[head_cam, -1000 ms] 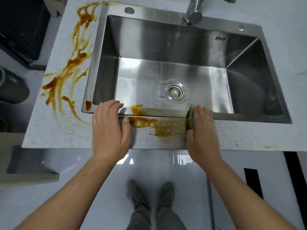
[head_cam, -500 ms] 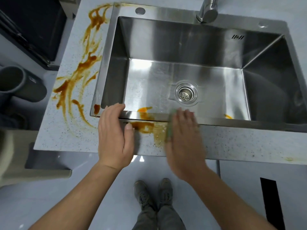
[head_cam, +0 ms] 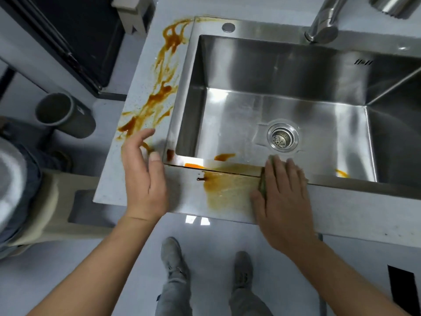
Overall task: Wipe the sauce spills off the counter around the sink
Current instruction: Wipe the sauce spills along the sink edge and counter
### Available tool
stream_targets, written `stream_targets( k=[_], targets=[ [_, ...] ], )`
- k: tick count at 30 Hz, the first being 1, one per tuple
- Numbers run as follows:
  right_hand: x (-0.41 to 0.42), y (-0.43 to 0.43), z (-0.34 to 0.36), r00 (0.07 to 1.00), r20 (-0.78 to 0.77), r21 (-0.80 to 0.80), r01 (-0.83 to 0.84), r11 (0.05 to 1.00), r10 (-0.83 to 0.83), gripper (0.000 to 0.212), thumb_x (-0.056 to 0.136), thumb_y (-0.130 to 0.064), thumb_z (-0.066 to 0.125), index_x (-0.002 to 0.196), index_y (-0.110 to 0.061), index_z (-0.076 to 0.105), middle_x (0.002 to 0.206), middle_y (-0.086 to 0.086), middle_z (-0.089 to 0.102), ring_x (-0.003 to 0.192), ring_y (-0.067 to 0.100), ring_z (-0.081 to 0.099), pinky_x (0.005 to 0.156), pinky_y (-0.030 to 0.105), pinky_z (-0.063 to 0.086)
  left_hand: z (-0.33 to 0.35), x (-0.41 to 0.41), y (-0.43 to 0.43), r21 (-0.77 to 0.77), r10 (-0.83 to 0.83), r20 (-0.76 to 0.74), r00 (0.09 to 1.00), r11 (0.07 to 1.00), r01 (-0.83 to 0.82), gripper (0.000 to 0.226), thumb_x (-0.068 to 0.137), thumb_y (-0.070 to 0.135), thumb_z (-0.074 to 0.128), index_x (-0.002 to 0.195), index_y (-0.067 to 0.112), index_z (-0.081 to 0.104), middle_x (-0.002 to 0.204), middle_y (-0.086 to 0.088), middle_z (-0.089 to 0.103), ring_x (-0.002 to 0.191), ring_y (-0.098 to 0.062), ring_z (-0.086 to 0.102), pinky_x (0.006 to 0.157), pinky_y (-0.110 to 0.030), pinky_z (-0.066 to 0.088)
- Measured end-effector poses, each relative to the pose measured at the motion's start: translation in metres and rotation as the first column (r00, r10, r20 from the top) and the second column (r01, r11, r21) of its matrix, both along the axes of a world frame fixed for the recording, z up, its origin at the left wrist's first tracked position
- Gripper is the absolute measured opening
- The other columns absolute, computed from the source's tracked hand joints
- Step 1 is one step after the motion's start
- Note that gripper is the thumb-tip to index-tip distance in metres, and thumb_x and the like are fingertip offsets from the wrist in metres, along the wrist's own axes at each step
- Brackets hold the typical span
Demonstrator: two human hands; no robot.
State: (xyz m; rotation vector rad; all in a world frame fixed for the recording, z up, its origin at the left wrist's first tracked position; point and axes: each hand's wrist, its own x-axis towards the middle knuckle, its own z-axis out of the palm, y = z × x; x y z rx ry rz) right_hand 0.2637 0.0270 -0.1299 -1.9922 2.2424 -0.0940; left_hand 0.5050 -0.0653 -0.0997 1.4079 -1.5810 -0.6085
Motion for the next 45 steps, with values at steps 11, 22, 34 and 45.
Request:
stream_targets(
  k=[11, 22, 34, 45],
  targets=[
    [0.14, -0.08, -0.001, 0.993, 0.109, 0.069, -0.061, 0.996, 0.054, 0.07, 0.099, -0.045, 0.02, 0.159, -0.009, 0.016, 0.167, 0.01, 0.013, 0.155, 0.028, 0.006, 0.126, 0.045, 0.001, -0.013, 0.093, -0.099, 0.106, 0.023, 0.049, 0.999, 0.994, -0.028, 0.04, 0.099, 0.019, 0.033, 0.133, 0.004, 0.045, 0.133, -0.011, 0.051, 0.126, -0.022, 0.047, 0.11, -0.036, 0.036],
    [0.161, -0.061, 0.016, 0.935, 0.102, 0.134, -0.352, 0.926, 0.341, 0.077, 0.094, -0.042, 0.037, 0.159, -0.011, 0.009, 0.168, 0.01, 0.0, 0.154, 0.027, -0.012, 0.125, 0.05, 0.007, -0.016, 0.091, -0.115, 0.479, 0.207, -0.417, 0.885, 0.878, 0.02, 0.03, 0.097, 0.036, 0.033, 0.123, 0.031, 0.045, 0.124, 0.005, 0.054, 0.114, -0.017, 0.055, 0.1, -0.037, 0.047],
    [0.175, -0.049, 0.02, 0.867, 0.252, 0.058, -0.457, 0.887, 0.43, 0.057, 0.089, -0.033, 0.052, 0.145, -0.022, 0.049, 0.167, 0.009, 0.015, 0.155, 0.031, 0.005, 0.122, 0.05, 0.022, -0.021, 0.104, -0.151, 0.532, 0.169, -0.404, 0.899, 0.843, 0.081, 0.024, 0.103, 0.027, 0.031, 0.123, 0.025, 0.045, 0.13, -0.003, 0.057, 0.122, -0.011, 0.054, 0.112, -0.042, 0.041],
    [0.222, -0.098, 0.029, 0.946, 0.173, -0.059, -0.266, 0.962, 0.273, 0.05, 0.089, -0.045, 0.056, 0.136, -0.027, 0.057, 0.158, 0.009, 0.039, 0.121, 0.027, 0.046, 0.11, 0.046, 0.038, -0.024, 0.114, -0.183, 0.536, 0.093, -0.38, 0.92, 0.833, 0.138, 0.027, 0.102, 0.027, 0.029, 0.114, 0.027, 0.053, 0.123, 0.001, 0.059, 0.122, -0.012, 0.055, 0.113, -0.044, 0.041]
  ],
)
